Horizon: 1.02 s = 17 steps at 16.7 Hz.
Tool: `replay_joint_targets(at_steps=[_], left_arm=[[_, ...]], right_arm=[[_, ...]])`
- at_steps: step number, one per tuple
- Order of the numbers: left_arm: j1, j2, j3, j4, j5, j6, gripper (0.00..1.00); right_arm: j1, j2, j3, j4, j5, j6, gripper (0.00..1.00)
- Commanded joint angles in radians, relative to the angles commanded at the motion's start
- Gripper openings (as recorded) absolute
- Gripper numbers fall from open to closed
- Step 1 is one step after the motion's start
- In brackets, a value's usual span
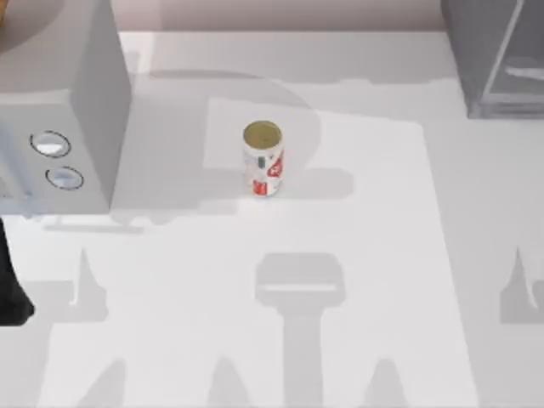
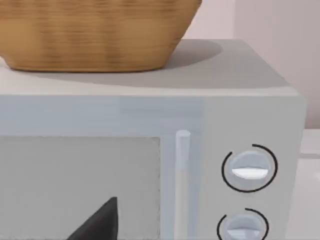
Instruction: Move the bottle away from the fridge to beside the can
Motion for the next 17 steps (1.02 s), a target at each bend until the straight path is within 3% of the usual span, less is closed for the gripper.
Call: replay_joint_targets(at_steps=[4,8,17], left_arm=[[0.000,0.000,0.000,0.000,0.000,0.000,1.00],[0.000,0.000,0.000,0.000,0.000,0.000,1.00],[0.000,0.000,0.000,0.000,0.000,0.000,1.00]], right_arm=[[-0.008,0.031,0.024,0.024,-0.004,0.000,1.00],[-0.045,0.220,0.149,0.150,-0.030,0.002,1.00],[-0.167,1.158,0.600,0.604,-0.149,0.009,1.00]])
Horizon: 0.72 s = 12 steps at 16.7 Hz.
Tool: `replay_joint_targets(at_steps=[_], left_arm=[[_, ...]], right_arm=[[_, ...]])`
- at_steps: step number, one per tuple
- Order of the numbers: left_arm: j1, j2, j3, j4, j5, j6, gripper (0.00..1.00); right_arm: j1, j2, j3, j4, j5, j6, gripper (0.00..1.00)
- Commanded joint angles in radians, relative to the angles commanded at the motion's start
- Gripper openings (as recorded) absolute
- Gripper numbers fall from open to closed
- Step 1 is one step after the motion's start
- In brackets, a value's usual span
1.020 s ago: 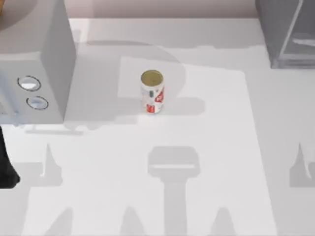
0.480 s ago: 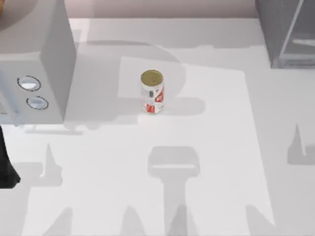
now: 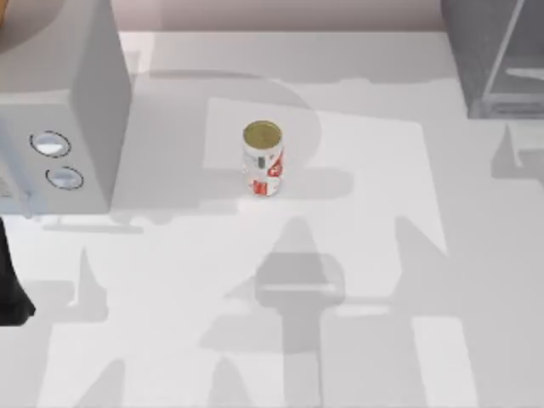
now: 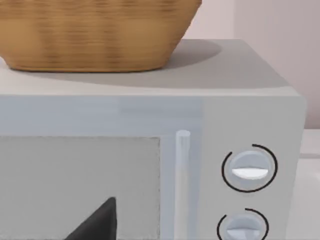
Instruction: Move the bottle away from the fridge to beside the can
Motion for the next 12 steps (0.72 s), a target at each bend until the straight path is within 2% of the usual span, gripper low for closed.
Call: replay_joint_targets(at_steps=[6,12], left_arm=[[0.000,0.000,0.000,0.000,0.000,0.000,1.00],[0.000,0.000,0.000,0.000,0.000,0.000,1.00]], right_arm=[[-0.079,0.640,0.288,0.290,-0.074,-0.002,1.00],[-0.126,0.952,0.449,0.452,-0.112,-0.005,1.00]])
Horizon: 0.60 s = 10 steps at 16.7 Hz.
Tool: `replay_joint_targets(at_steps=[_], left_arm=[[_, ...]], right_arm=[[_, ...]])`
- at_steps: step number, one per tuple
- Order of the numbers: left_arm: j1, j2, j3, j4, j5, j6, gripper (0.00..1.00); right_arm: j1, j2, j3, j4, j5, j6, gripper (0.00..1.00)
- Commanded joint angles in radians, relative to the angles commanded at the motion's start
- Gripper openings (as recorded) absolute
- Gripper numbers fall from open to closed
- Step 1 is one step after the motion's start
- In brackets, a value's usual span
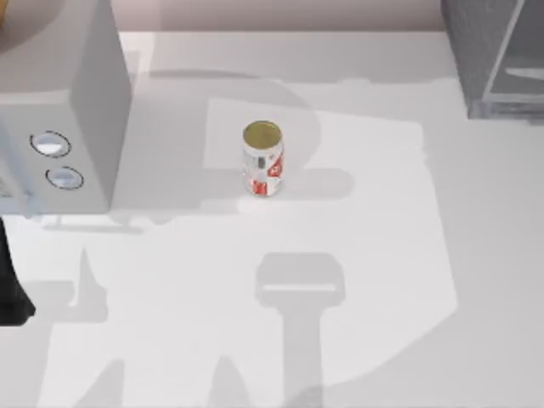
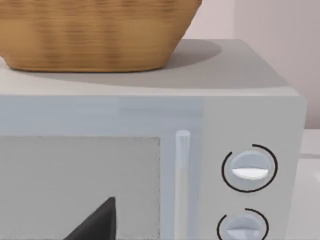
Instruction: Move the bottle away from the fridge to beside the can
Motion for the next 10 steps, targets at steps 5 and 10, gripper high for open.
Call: replay_joint_targets(at_steps=[5,10], left_arm=[[0.000,0.000,0.000,0.000,0.000,0.000,1.00],[0.000,0.000,0.000,0.000,0.000,0.000,1.00]], right_arm=[[-0.003,0.019,0.011,0.011,-0.002,0.000,1.00],[0.006,0.054,0.073,-0.018,0.008,-0.001,1.00]])
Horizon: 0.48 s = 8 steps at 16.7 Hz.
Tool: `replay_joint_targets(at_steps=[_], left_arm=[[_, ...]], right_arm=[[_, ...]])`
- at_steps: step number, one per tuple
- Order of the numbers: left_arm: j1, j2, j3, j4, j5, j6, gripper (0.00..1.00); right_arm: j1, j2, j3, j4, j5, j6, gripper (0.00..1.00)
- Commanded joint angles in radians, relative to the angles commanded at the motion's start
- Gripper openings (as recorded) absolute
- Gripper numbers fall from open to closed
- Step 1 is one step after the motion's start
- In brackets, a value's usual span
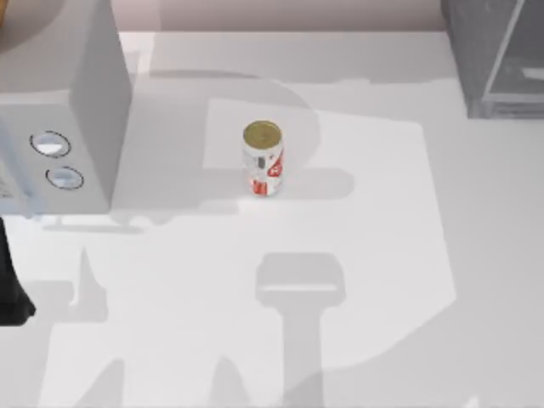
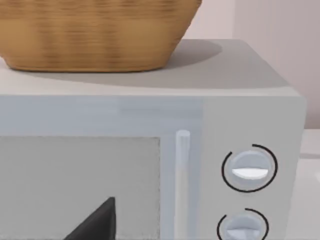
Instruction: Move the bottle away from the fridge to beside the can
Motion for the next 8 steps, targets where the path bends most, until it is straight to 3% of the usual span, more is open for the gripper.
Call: replay_joint_targets(at_steps=[8], left_arm=[[0.000,0.000,0.000,0.000,0.000,0.000,1.00]], right_arm=[[0.024,0.126,0.235,-0.109,0.026,-0.001,1.00]])
